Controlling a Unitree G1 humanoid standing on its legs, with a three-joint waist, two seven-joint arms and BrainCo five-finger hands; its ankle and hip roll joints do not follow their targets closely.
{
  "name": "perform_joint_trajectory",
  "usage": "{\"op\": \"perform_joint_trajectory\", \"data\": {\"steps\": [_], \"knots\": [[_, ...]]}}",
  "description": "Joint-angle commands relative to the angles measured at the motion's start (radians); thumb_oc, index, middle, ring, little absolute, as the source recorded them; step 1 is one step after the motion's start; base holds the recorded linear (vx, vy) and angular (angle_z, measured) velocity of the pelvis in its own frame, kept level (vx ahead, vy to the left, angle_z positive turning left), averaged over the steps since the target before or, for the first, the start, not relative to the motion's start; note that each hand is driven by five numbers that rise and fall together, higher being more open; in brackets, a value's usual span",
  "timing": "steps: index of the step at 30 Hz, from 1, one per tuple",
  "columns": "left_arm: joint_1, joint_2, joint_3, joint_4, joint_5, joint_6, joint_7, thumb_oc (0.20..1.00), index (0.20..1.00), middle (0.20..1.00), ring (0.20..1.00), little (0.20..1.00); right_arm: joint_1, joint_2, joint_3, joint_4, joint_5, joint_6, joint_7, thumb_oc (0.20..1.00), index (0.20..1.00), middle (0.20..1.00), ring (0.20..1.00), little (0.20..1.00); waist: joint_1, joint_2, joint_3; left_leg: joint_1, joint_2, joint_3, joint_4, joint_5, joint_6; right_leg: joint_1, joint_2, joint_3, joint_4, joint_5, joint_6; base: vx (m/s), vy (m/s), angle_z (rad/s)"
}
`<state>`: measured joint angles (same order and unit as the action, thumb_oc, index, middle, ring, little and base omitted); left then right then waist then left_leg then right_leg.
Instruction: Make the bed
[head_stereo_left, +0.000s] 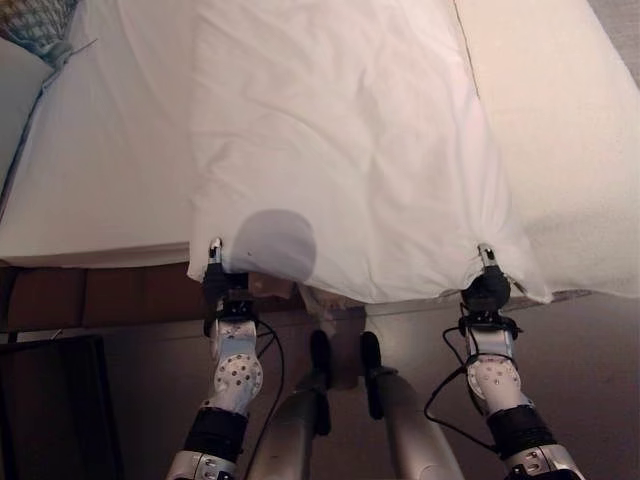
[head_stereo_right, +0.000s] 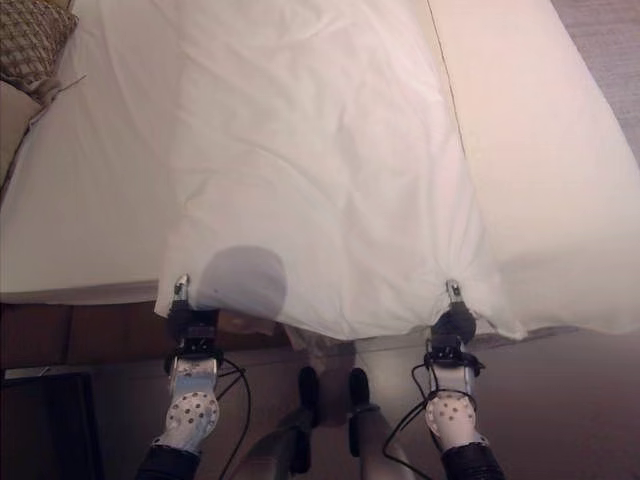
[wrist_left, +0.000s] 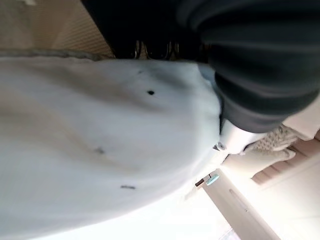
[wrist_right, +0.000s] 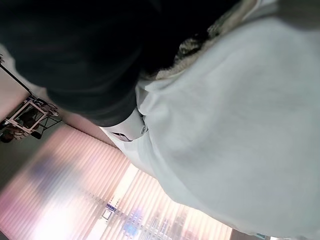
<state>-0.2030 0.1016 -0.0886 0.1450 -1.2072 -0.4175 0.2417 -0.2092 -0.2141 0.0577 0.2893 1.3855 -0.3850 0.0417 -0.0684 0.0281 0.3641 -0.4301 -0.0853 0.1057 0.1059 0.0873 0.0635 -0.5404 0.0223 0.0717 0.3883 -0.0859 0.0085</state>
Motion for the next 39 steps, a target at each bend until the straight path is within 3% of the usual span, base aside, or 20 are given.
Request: {"op": "perform_joint_trajectory", "data": {"steps": [1,8,10,11,14,16,17,18,20,21,23,24,25,26,27,29,30,32,34,39], "knots": [[0.014,-0.005,0.015,-0.060,0.048,-0.033,-0.013,0.200,0.200,0.200,0.200,0.200,0.043,-0.038,-0.006,-0.056,-0.069,-0.022,0.049,0.200,0.200,0.200,0.200,0.200,-0.016,0.013,-0.054,0.022,-0.031,-0.008,-0.016,-0.040,-0.053,0.060,0.068,-0.009,-0.170,0.098,0.055,-0.04,-0.054,-0.06],[0.046,-0.033,0.010,-0.058,0.024,-0.031,-0.025,0.200,0.200,0.200,0.200,0.200,0.041,-0.061,-0.021,-0.046,-0.068,-0.019,0.038,0.200,0.200,0.200,0.200,0.200,0.008,0.010,-0.051,-0.006,-0.064,-0.093,0.111,-0.078,-0.069,0.088,0.068,0.026,-0.153,0.085,0.045,-0.03,-0.030,-0.09],[0.041,-0.026,0.023,-0.075,0.027,-0.032,-0.032,0.200,0.200,0.200,0.200,0.200,0.030,-0.058,-0.027,-0.041,-0.054,-0.018,0.041,0.200,0.200,0.200,0.200,0.200,0.010,-0.027,-0.049,-0.028,0.026,-0.145,0.149,-0.084,-0.068,0.098,0.025,0.045,-0.138,0.070,0.048,-0.02,0.036,-0.10],[0.041,-0.025,0.023,-0.076,0.027,-0.032,-0.031,0.200,0.200,0.200,0.200,0.200,0.030,-0.057,-0.027,-0.041,-0.054,-0.018,0.042,0.200,0.200,0.200,0.200,0.200,0.010,-0.027,-0.051,-0.033,0.026,-0.145,0.149,-0.082,-0.069,0.094,0.025,0.044,-0.139,0.072,0.048,-0.01,0.077,0.20],[0.031,-0.012,0.043,-0.109,0.024,-0.069,-0.015,0.200,0.200,0.200,0.200,0.200,0.026,-0.041,-0.041,-0.029,-0.017,-0.033,0.043,0.200,0.200,0.200,0.200,0.200,0.020,-0.044,-0.058,-0.035,0.196,-0.284,0.027,0.051,-0.111,0.075,-0.005,0.086,-0.109,0.044,0.052,0.04,0.216,0.15],[0.031,-0.012,0.043,-0.109,0.024,-0.069,-0.015,0.200,0.200,0.200,0.200,0.200,0.026,-0.041,-0.040,-0.028,-0.016,-0.033,0.044,0.200,0.200,0.200,0.200,0.200,0.019,-0.045,-0.055,-0.024,0.198,-0.283,0.012,0.058,-0.112,0.079,-0.004,0.086,-0.108,0.043,0.051,0.05,0.265,-0.04],[0.029,-0.008,0.044,-0.111,0.026,-0.075,-0.006,0.200,0.200,0.200,0.200,0.200,0.026,-0.036,-0.050,-0.023,0.001,-0.045,0.043,0.200,0.200,0.200,0.200,0.200,0.014,-0.030,-0.056,0.012,0.262,-0.228,-0.065,0.092,-0.143,0.081,-0.033,0.089,-0.103,0.036,0.072,0.09,0.497,-0.07],[0.023,-0.003,0.039,-0.108,0.025,-0.078,-0.011,0.200,0.200,0.200,0.200,0.200,0.024,-0.030,-0.042,-0.027,-0.004,-0.053,0.038,0.200,0.200,0.200,0.200,0.200,0.013,-0.020,-0.060,0.050,0.272,-0.187,-0.097,0.070,-0.153,0.078,-0.039,0.083,-0.094,0.034,0.085,0.10,0.859,0.01],[-0.006,0.017,0.021,-0.094,0.027,-0.081,-0.009,0.200,0.200,0.200,0.200,0.200,0.020,-0.011,-0.049,-0.029,0.000,-0.062,0.035,0.200,0.200,0.200,0.200,0.200,0.005,-0.021,-0.060,0.018,0.256,-0.165,-0.066,0.054,-0.166,0.080,-0.090,0.080,-0.137,0.075,0.119,0.05,0.654,0.03],[-0.023,0.019,-0.006,-0.068,0.010,-0.080,-0.021,0.200,0.200,0.200,0.200,0.200,0.027,-0.005,-0.054,-0.040,0.003,-0.061,0.027,0.200,0.200,0.200,0.200,0.200,-0.011,-0.021,-0.053,-0.026,0.183,-0.116,0.089,-0.027,-0.152,0.133,-0.195,0.079,-0.198,0.149,0.154,0.12,0.706,0.20],[-0.029,0.016,-0.015,-0.057,-0.009,-0.076,-0.029,0.200,0.200,0.200,0.200,0.200,0.031,0.002,-0.054,-0.048,0.004,-0.054,0.028,0.200,0.200,0.200,0.200,0.200,-0.014,-0.013,-0.054,-0.044,0.136,-0.120,0.146,-0.073,-0.131,0.147,-0.246,0.085,-0.224,0.195,0.160,0.15,0.721,0.55],[-0.013,0.008,-0.019,-0.042,-0.006,-0.075,-0.035,0.200,0.200,0.200,0.200,0.200,0.033,0.015,-0.053,-0.034,-0.001,-0.046,0.026,0.200,0.200,0.200,0.200,0.200,-0.002,-0.001,-0.060,-0.023,0.093,-0.076,0.145,-0.112,-0.103,0.166,-0.331,0.028,-0.308,0.310,0.148,0.13,0.460,0.54],[-0.013,0.008,-0.019,-0.042,-0.006,-0.075,-0.035,0.200,0.200,0.200,0.200,0.200,0.033,0.015,-0.053,-0.034,-0.001,-0.046,0.026,0.200,0.200,0.200,0.200,0.200,-0.003,-0.002,-0.062,-0.025,0.091,-0.075,0.142,-0.108,-0.102,0.165,-0.333,0.028,-0.313,0.315,0.149,0.19,0.808,0.12],[0.000,0.015,-0.014,-0.052,-0.002,-0.066,-0.037,0.200,0.200,0.200,0.200,0.200,0.025,0.036,-0.045,-0.034,-0.010,-0.047,0.027,0.200,0.200,0.200,0.200,0.200,0.013,0.013,-0.072,-0.002,0.085,-0.044,0.094,-0.103,-0.092,0.164,-0.310,-0.061,-0.333,0.264,0.128,0.06,0.350,-0.45],[0.001,0.015,-0.014,-0.053,-0.002,-0.066,-0.037,0.200,0.200,0.200,0.200,0.200,0.026,0.036,-0.045,-0.034,-0.011,-0.047,0.027,0.200,0.200,0.200,0.200,0.200,0.012,0.013,-0.070,0.004,0.086,-0.046,0.089,-0.102,-0.093,0.166,-0.309,-0.063,-0.329,0.260,0.127,0.08,0.497,-0.89],[0.009,0.023,-0.012,-0.054,0.024,-0.053,-0.039,0.200,0.200,0.200,0.200,0.200,0.023,0.028,-0.034,-0.029,-0.026,-0.043,0.030,0.200,0.200,0.200,0.200,0.200,-0.002,0.018,-0.074,0.023,0.057,-0.038,0.030,-0.077,-0.086,0.145,-0.198,-0.049,-0.285,0.182,0.109,-0.01,0.335,-0.65],[0.021,0.019,-0.011,-0.059,0.027,-0.050,-0.031,0.200,0.200,0.200,0.200,0.200,0.026,0.028,-0.024,-0.035,-0.018,-0.048,0.039,0.200,0.200,0.200,0.200,0.200,-0.004,0.011,-0.069,0.049,0.032,-0.018,-0.021,-0.058,-0.086,0.131,-0.085,-0.070,-0.237,0.114,0.087,-0.03,0.268,-0.17],[0.021,0.019,-0.010,-0.060,0.027,-0.050,-0.030,0.200,0.200,0.200,0.200,0.200,0.026,0.028,-0.024,-0.035,-0.018,-0.048,0.040,0.200,0.200,0.200,0.200,0.200,-0.003,0.010,-0.071,0.048,0.032,-0.017,-0.025,-0.054,-0.087,0.126,-0.085,-0.069,-0.234,0.115,0.087,-0.01,0.126,-0.13],[0.035,0.011,-0.010,-0.062,0.038,-0.040,-0.019,0.200,0.200,0.200,0.200,0.200,0.041,0.022,-0.021,-0.041,-0.025,-0.058,0.049,0.200,0.200,0.200,0.200,0.200,-0.015,-0.003,-0.071,0.082,-0.012,-0.012,-0.082,-0.029,-0.089,0.107,0.044,-0.059,-0.206,0.089,0.063,0.02,0.143,-0.05],[0.044,-0.016,-0.028,-0.058,0.044,-0.032,-0.017,0.200,0.200,0.200,0.200,0.200,0.062,-0.011,-0.034,-0.046,-0.034,-0.055,0.058,0.200,0.200,0.200,0.200,0.200,-0.031,0.029,-0.070,0.087,-0.036,-0.002,-0.074,-0.035,-0.073,0.095,0.055,-0.014,-0.226,0.110,0.047,0.01,0.035,-0.03]]}}
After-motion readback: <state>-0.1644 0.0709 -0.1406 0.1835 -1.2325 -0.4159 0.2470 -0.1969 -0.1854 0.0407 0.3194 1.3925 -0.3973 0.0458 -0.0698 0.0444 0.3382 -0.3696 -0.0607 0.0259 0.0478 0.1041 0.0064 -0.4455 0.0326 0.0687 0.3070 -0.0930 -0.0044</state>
